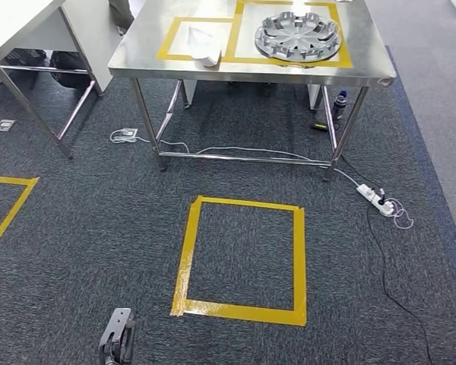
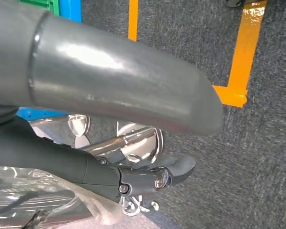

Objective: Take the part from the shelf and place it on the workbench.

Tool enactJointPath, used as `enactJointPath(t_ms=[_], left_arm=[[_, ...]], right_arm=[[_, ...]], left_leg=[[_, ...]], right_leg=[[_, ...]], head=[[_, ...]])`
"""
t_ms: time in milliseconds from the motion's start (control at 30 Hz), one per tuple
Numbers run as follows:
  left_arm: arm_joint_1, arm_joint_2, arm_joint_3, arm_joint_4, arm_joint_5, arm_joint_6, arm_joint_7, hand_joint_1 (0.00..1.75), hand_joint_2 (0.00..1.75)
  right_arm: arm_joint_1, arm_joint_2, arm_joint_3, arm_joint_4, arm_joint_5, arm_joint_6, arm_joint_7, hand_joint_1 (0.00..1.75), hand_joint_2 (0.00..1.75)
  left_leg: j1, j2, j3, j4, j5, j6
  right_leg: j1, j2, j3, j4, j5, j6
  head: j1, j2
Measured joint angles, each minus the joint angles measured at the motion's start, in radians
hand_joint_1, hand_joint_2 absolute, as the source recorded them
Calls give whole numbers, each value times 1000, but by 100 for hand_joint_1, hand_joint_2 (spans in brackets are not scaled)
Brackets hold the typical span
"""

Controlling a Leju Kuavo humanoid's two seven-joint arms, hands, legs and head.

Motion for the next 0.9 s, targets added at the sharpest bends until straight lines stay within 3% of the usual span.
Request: enactJointPath(t_ms=[67,167,233,300,333,367,400,500,567,667,900], left_arm=[[-3,0,-1,0,1,0,-2,0,0],[-4,-1,-2,1,1,1,-7,0,0],[-5,-1,-2,2,2,1,-11,0,0],[-6,-1,-2,4,2,1,-14,0,0],[-6,0,-3,4,3,1,-14,0,0],[-6,-1,-3,5,3,0,-14,0,0],[-6,-1,-3,6,4,0,-14,0,0],[-7,-3,-3,8,4,0,-15,0,0],[-9,-4,-3,8,4,0,-15,0,0],[-9,-4,-4,10,8,0,-16,0,0],[-10,-5,-6,16,18,-8,-16,0,0]], right_arm=[[-1,-3,6,0,-8,-4,0,0,0],[-2,-8,19,0,-27,-12,0,0,0],[-3,-14,30,0,-39,-17,-1,0,0],[-3,-19,39,1,-45,-20,-1,0,0],[-3,-21,42,2,-46,-20,-1,0,0],[-2,-22,45,3,-47,-21,-2,0,0],[-2,-23,48,3,-47,-21,-2,0,0],[-4,-28,54,4,-48,-21,-2,0,0],[-6,-30,57,5,-51,-24,-2,0,0],[-4,-33,68,6,-67,-30,-3,0,0],[-18,-49,116,7,-145,-47,-13,0,0]], left_leg=[[-4,-2,43,-83,-17,10],[-4,-1,35,-102,-17,37],[-3,1,27,-107,-6,54],[-9,2,16,-106,2,63],[-12,3,11,-105,5,65],[-15,3,8,-104,7,66],[-18,3,6,-103,9,66],[-25,3,3,-97,10,64],[-31,3,-5,-89,10,62],[-32,3,-16,-84,15,66],[-27,3,-18,-90,23,54]], right_leg=[[1,0,-14,9,8,13],[-1,1,-33,22,6,32],[-2,4,-71,97,-45,38],[-2,6,-131,236,-114,42],[-2,7,-152,291,-133,42],[-2,7,-156,311,-132,41],[-1,7,-140,289,-112,38],[5,6,-27,84,-29,19],[7,6,9,13,-17,14],[9,7,7,6,-14,17],[13,7,3,9,-11,11]], head=[[0,0],[0,0],[4,0],[7,0],[7,0],[7,0],[7,0],[7,0],[6,0],[6,0],[6,0]])
